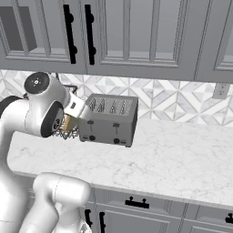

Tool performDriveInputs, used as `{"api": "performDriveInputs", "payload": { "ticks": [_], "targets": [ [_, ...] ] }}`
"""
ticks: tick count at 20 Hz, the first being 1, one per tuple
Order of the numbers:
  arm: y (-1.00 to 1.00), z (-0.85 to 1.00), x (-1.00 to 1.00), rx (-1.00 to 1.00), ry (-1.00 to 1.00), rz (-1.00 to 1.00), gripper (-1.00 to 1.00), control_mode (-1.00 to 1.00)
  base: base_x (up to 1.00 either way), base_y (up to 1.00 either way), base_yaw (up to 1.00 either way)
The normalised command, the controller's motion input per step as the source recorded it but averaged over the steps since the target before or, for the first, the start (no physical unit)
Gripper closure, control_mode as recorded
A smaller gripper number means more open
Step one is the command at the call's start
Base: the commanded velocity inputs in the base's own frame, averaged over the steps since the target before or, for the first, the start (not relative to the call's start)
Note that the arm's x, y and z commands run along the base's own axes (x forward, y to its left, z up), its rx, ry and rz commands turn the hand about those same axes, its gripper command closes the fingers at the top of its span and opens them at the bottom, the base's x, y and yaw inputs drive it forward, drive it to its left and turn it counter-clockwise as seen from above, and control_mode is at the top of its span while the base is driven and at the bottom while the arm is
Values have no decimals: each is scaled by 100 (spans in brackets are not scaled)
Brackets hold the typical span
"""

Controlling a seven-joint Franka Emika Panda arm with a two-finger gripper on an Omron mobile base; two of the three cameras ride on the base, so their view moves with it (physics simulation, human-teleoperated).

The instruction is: Start the toaster. Once the lever pops up, take the bread to the plate on the dining counter.

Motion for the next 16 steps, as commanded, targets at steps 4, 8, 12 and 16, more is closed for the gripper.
{"api": "performDriveInputs", "payload": {
  "ticks": [4, 8, 12, 16],
  "targets": [
    [-6, -13, -55, 0, 9, 0, 100, -100, 0, 0, 0],
    [-1, -4, -45, 0, 1, 0, 100, -100, 0, 0, 0],
    [0, 0, 0, 0, 0, 0, 100, 100, -100, -12, -6],
    [0, 0, 0, 0, 0, 0, 100, 100, -51, -66, -49]
  ]
}}
